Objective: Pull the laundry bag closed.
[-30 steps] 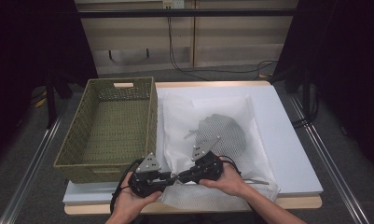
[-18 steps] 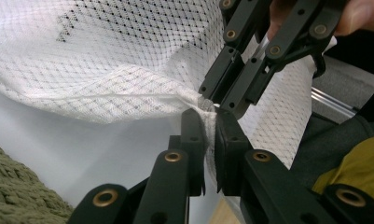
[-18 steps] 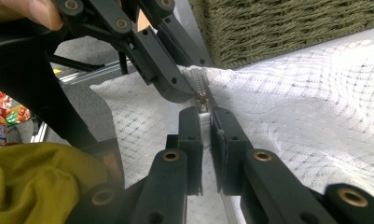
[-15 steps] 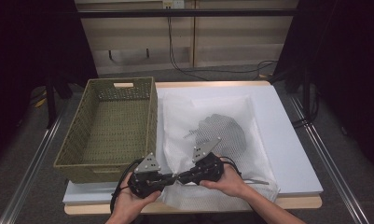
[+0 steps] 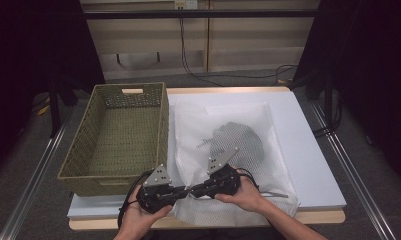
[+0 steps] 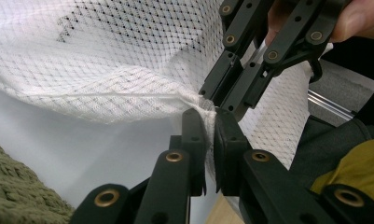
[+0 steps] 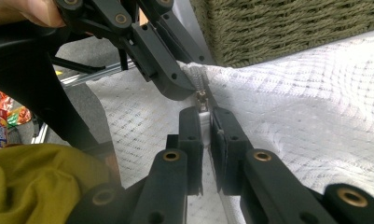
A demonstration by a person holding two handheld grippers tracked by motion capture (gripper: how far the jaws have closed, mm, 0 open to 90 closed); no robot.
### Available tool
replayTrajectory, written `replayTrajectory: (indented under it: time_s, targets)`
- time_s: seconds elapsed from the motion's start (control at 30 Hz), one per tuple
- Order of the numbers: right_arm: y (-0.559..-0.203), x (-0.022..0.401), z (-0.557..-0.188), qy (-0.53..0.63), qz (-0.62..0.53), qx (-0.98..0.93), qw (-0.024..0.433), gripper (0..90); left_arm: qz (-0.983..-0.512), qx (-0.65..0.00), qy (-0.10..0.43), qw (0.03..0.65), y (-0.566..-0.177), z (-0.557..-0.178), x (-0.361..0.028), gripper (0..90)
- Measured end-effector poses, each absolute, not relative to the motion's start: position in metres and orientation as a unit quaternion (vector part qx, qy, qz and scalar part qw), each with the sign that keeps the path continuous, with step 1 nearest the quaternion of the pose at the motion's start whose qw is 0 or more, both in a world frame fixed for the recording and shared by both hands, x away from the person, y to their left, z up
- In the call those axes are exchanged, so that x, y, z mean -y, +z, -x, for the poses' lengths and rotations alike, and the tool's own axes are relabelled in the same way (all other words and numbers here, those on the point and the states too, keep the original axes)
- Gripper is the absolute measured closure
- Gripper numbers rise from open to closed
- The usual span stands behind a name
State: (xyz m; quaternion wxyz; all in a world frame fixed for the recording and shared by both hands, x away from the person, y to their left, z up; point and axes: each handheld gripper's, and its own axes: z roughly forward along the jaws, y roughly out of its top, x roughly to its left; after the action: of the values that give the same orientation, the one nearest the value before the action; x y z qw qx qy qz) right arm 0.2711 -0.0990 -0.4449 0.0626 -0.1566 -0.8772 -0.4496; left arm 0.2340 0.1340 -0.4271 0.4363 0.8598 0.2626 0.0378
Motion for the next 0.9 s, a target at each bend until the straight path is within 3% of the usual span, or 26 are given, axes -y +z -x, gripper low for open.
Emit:
replayTrajectory:
  time_s: [0.9]
  targets:
    - [-0.4426,0.0992,-0.2687,-0.439,0.151,0.885,0.043,83.0,-0.852,-0.266,0.036,0.449,-0.424,-0.233,-0.1328,84.7]
